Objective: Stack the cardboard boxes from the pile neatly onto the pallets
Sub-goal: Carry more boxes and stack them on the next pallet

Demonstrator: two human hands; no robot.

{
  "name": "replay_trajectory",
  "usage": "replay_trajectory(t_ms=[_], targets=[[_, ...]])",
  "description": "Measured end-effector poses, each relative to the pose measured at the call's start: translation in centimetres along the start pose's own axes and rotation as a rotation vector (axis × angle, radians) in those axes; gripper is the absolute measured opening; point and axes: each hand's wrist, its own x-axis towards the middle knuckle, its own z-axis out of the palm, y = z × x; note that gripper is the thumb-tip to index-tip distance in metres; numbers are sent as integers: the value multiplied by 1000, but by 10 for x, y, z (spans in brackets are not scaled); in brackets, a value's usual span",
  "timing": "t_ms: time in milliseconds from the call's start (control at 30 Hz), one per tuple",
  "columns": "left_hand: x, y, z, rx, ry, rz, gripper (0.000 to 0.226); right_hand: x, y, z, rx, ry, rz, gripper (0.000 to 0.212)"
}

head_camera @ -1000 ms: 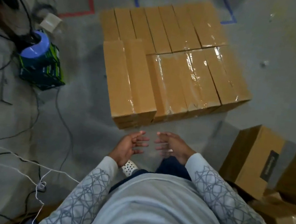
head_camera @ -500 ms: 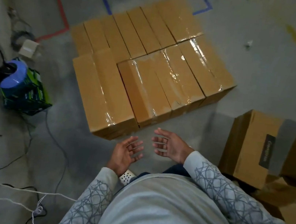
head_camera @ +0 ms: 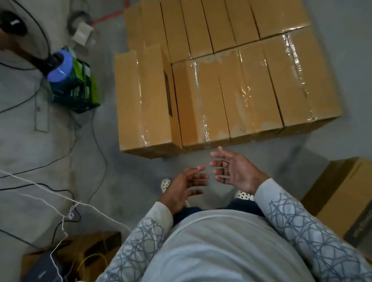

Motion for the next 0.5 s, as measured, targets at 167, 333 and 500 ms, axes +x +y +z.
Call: replay_trajectory(t_ms=[167, 333, 500], targets=[[20, 7, -2, 583, 152, 262, 13, 6, -4, 10, -458, 182, -182, 36], [38, 29, -27, 1766, 294, 739, 44, 32, -9, 28, -1743, 445, -692, 45], [58, 80, -80, 1881, 158, 712, 46, 78, -16, 76, -1804, 528, -660, 45]])
